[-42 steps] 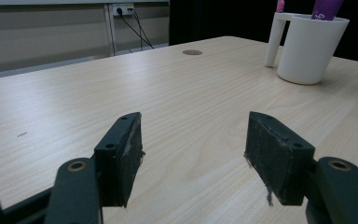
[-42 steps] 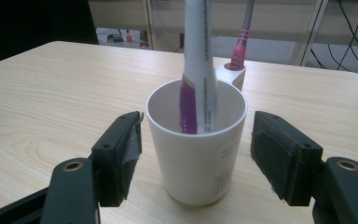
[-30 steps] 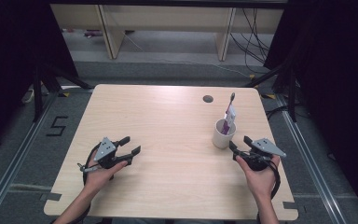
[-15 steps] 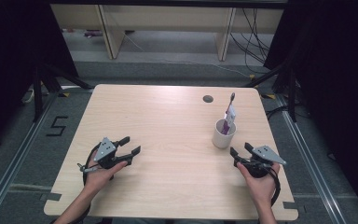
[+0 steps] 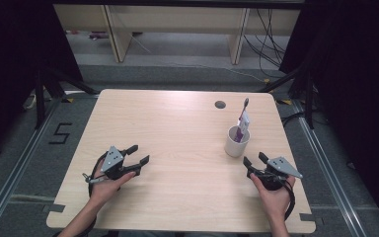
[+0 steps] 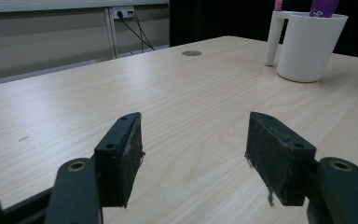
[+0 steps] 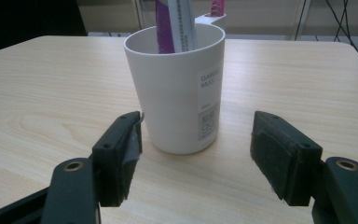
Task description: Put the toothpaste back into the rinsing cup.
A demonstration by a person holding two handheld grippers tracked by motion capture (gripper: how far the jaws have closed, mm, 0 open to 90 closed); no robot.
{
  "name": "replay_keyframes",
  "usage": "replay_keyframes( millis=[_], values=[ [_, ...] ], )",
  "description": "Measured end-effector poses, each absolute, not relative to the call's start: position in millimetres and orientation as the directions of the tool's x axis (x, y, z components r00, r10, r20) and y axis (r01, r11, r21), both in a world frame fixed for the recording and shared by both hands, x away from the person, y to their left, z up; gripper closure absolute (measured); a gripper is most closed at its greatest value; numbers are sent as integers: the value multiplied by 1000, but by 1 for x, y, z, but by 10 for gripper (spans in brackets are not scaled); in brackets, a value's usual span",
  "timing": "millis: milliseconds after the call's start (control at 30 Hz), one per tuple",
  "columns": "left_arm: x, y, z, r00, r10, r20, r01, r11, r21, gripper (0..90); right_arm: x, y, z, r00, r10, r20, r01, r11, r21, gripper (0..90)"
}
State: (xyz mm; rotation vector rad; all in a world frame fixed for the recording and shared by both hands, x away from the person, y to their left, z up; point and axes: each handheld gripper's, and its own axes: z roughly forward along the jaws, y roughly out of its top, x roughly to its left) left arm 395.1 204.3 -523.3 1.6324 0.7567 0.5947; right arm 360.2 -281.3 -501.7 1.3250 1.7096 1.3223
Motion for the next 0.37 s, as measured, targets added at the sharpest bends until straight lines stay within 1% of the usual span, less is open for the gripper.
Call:
replay_keyframes(
  millis=[33,67,100,167,233,333,367],
  values=[
    [395,204,-523,659,751,-25,158,-105,982,359,360,-283,-502,-322,941,99,345,19,938,346],
    [395,205,-523,658,753,-27,160,-105,981,359,360,-283,-503,-323,941,105,339,12,941,346],
    [395,205,-523,657,753,-28,161,-104,981,359,358,-283,-502,-321,940,114,353,7,936,347],
    [394,205,-523,654,756,-27,167,-109,980,358,359,-284,-504,-326,940,97,334,18,942,347],
    [394,205,-523,654,756,-27,167,-110,980,358,358,-284,-504,-324,941,99,336,17,942,347],
    [394,205,-523,654,756,-29,167,-107,980,358,356,-282,-502,-317,940,122,354,-3,935,347],
    [395,205,-523,656,754,-31,163,-101,981,357,357,-283,-501,-333,938,100,328,16,945,348]
  ],
)
